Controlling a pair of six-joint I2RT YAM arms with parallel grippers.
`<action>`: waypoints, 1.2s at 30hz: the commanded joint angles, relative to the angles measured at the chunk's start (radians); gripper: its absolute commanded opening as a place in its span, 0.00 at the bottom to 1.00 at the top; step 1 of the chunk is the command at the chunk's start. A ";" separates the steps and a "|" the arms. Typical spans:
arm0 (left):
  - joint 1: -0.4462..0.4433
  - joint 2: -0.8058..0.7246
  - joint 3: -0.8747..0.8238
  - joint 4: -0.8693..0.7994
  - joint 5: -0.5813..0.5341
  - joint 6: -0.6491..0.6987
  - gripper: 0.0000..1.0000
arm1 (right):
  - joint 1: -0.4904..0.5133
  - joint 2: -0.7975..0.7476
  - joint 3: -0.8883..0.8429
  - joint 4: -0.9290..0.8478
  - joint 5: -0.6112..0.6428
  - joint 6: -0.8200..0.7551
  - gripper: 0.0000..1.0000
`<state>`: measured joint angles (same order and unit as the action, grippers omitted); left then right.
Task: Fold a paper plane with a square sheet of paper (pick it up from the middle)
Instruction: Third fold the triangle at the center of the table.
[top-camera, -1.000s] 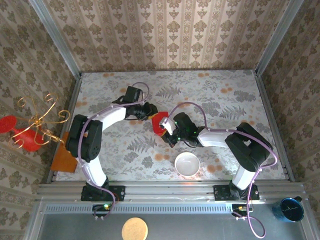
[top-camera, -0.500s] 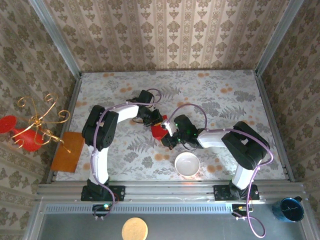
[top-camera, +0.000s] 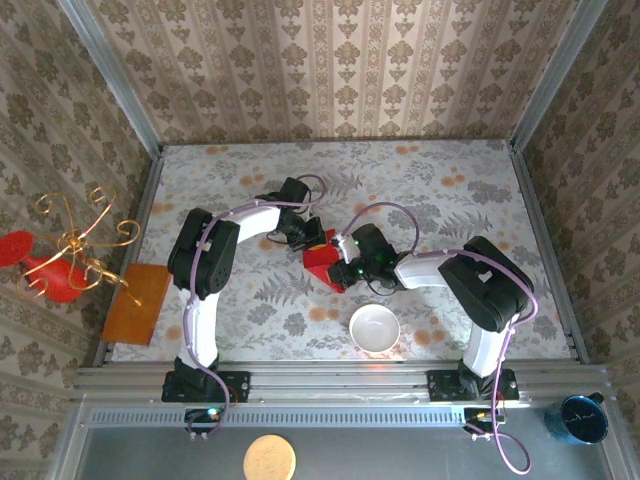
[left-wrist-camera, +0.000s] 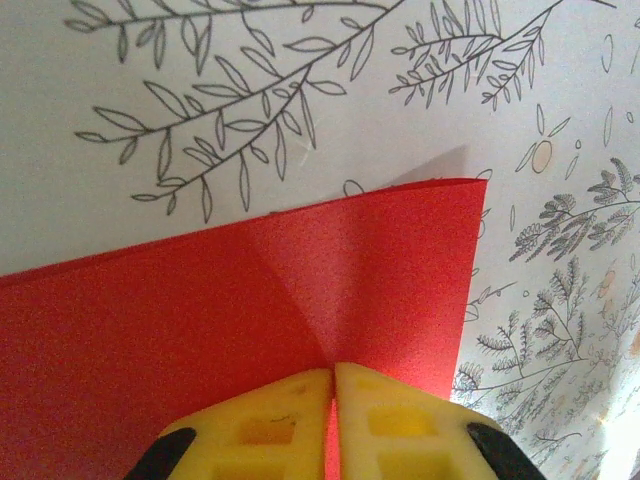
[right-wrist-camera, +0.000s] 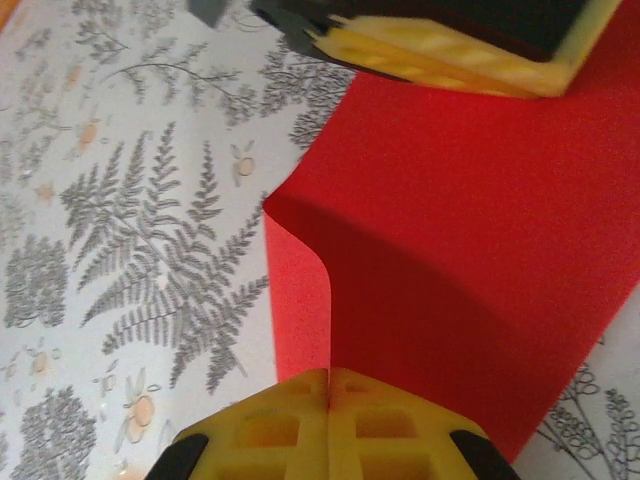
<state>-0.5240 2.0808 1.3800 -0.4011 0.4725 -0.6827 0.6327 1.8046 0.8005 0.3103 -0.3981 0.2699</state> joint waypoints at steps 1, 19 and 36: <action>-0.008 0.050 -0.004 -0.060 -0.034 0.028 0.11 | -0.002 0.021 0.035 -0.052 0.072 0.027 0.00; -0.009 0.054 0.005 -0.059 -0.020 0.031 0.10 | -0.003 0.038 0.062 -0.091 0.130 0.037 0.00; 0.031 -0.086 -0.045 0.044 -0.047 0.001 0.16 | -0.003 0.055 0.055 -0.109 0.134 0.047 0.00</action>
<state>-0.5148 2.0510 1.3632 -0.3855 0.4614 -0.6765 0.6327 1.8328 0.8448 0.2382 -0.2905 0.2970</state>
